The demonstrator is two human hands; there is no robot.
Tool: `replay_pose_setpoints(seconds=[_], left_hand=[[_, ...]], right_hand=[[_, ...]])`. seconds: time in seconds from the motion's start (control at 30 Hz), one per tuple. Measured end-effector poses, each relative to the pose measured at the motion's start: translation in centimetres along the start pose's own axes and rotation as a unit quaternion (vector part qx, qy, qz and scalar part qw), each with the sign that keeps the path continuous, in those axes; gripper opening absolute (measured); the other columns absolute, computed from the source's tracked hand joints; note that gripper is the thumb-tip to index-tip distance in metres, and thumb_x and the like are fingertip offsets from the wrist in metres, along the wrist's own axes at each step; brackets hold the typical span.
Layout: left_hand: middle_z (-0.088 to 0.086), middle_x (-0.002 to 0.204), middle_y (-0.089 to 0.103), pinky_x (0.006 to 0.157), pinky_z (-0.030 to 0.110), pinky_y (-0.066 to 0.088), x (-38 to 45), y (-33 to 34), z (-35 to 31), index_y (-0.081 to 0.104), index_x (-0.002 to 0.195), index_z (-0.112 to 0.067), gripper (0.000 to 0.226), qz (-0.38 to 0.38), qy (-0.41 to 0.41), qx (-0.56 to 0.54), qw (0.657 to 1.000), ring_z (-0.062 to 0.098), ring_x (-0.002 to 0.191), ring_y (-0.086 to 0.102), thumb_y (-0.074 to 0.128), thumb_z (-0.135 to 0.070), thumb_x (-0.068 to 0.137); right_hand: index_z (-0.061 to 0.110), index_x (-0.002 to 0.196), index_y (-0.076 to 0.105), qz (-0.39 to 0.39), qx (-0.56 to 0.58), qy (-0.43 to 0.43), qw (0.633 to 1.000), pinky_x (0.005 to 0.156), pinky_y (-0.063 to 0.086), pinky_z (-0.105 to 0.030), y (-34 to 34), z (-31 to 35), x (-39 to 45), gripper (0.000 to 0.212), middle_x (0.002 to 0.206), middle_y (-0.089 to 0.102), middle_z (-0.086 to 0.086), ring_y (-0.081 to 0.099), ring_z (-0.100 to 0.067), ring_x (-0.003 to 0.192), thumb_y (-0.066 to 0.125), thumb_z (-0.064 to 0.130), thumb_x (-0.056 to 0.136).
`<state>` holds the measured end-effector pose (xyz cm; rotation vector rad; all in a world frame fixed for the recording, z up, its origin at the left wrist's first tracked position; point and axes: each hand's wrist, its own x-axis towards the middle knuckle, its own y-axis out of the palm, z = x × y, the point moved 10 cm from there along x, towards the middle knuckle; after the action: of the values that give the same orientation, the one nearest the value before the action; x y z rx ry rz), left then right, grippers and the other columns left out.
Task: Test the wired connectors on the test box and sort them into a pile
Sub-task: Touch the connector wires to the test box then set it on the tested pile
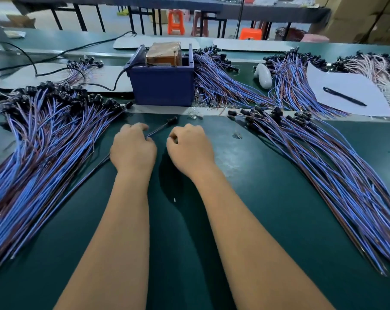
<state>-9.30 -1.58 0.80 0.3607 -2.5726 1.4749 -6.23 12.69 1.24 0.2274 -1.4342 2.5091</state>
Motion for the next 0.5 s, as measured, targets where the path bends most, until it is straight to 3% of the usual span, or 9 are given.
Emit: replay_pose_setpoints(seconds=[0.17,0.27,0.4,0.47,0.5], left_hand=[[0.010,0.125,0.055,0.082,0.042,0.043,0.0,0.8,-0.5,0.067,0.120,-0.019,0.033,0.004,0.030,0.006,1.000,0.034,0.110,0.055,0.044,-0.011,0.098],[0.006,0.117,0.055,0.079,0.031,0.039,-0.1,0.4,-1.5,0.067,0.108,-0.017,0.026,-0.025,0.055,-0.120,0.991,0.024,0.100,0.055,0.044,-0.008,0.100],[0.005,0.105,0.060,0.082,0.010,0.040,-0.7,-1.3,-4.0,0.062,0.094,-0.016,0.022,-0.064,0.111,-0.339,0.932,0.012,0.092,0.056,0.050,0.002,0.097],[0.001,0.098,0.067,0.081,0.016,0.046,-1.1,-0.8,-4.7,0.066,0.089,-0.014,0.021,-0.026,0.082,-0.469,0.879,0.008,0.087,0.061,0.053,0.002,0.095],[-0.002,0.092,0.069,0.075,0.020,0.048,-1.4,-0.2,-5.1,0.068,0.083,-0.015,0.024,0.010,0.055,-0.549,0.834,0.008,0.082,0.063,0.054,0.003,0.091]], right_hand=[[0.009,0.094,0.068,-0.021,0.094,0.026,0.995,0.072,0.030,-0.030,-0.1,-1.7,0.2,0.024,0.099,0.060,-0.009,0.046,-0.027,0.100,0.046,0.019,0.095],[0.012,0.091,0.069,-0.022,0.139,0.021,0.990,0.073,0.036,-0.032,-0.2,-1.8,0.0,0.022,0.097,0.066,-0.007,0.051,-0.027,0.097,0.049,0.019,0.094],[0.014,0.091,0.067,-0.014,0.280,0.064,0.958,0.075,0.046,-0.033,0.0,-2.4,-0.1,0.023,0.081,0.067,-0.004,0.061,-0.020,0.080,0.045,0.012,0.097],[0.013,0.090,0.064,-0.004,0.432,0.096,0.897,0.065,0.047,-0.028,0.3,-2.7,-0.2,0.026,0.071,0.064,-0.008,0.059,-0.014,0.063,0.040,0.009,0.101],[0.014,0.088,0.063,0.004,0.498,0.105,0.861,0.059,0.046,-0.025,0.4,-2.8,-0.3,0.028,0.067,0.063,-0.008,0.058,-0.012,0.057,0.039,0.010,0.102]])
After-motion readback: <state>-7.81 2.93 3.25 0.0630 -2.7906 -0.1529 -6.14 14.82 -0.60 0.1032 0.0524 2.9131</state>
